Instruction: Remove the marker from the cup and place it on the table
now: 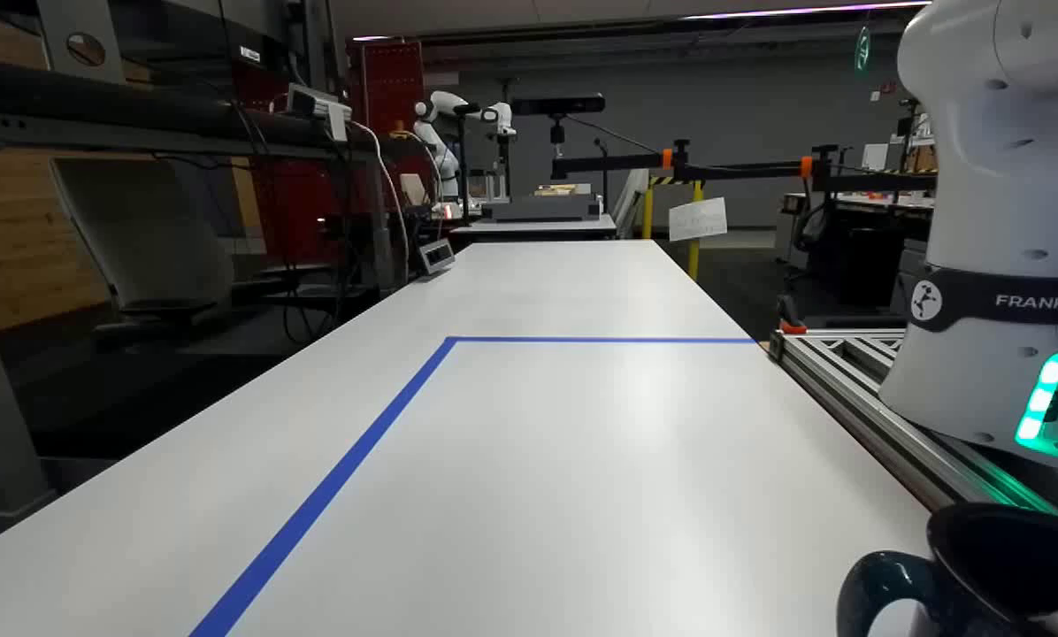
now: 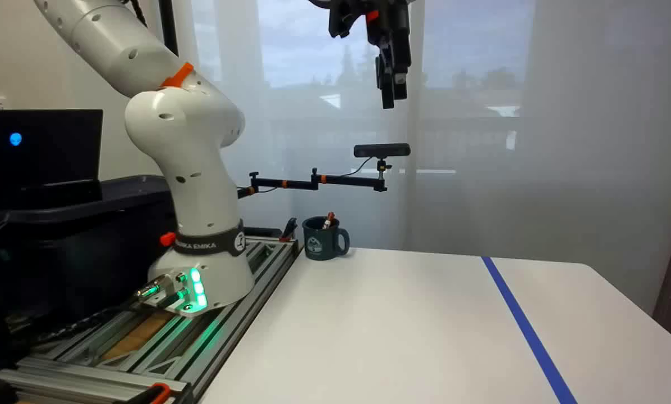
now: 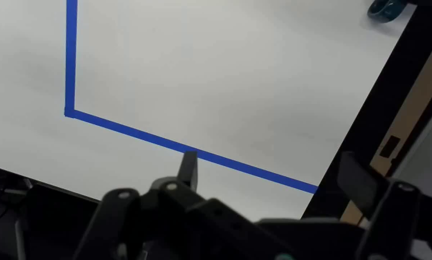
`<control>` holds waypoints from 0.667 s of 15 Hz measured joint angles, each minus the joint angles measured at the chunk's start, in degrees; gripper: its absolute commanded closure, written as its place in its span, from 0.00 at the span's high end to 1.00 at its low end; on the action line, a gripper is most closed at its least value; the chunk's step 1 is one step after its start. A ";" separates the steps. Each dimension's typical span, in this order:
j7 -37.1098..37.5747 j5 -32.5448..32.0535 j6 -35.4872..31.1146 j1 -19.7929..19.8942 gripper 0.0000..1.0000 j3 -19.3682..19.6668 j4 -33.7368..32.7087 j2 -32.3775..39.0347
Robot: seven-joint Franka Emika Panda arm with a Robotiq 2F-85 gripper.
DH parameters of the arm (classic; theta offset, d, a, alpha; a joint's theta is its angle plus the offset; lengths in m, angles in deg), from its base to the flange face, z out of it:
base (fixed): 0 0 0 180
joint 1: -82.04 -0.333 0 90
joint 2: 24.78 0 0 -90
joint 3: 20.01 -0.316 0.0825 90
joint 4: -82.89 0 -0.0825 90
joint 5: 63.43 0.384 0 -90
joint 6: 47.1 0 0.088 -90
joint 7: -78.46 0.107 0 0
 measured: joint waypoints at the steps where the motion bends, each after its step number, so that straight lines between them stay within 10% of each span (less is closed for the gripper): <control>1: 0.00 0.00 -0.01 0.00 1.00 0.00 -0.01 0.00; 6: 0.00 0.00 -0.01 0.00 1.00 0.00 -0.01 0.00; 10: -3.06 0.19 -14.65 -1.94 1.00 1.16 4.03 0.34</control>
